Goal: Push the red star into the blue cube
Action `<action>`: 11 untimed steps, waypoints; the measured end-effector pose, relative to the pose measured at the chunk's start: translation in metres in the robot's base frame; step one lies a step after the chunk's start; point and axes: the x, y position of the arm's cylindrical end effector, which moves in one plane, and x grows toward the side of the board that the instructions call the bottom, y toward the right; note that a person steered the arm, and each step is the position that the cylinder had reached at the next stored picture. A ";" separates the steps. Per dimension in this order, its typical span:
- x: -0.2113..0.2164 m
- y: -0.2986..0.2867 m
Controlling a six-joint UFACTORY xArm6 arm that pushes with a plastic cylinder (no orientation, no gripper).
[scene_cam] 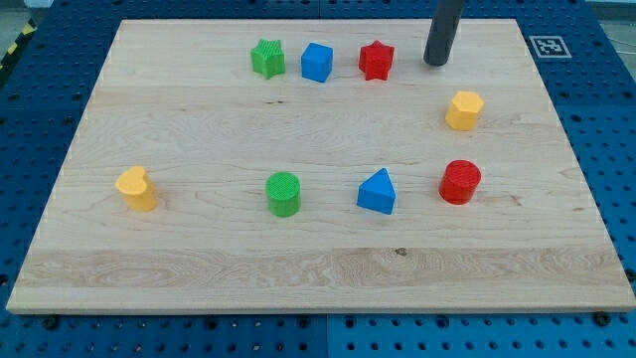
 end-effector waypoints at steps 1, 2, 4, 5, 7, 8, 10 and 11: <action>0.015 -0.012; 0.022 -0.020; 0.014 -0.021; 0.007 -0.021; 0.008 -0.022; 0.019 -0.025; 0.021 -0.035; 0.018 -0.036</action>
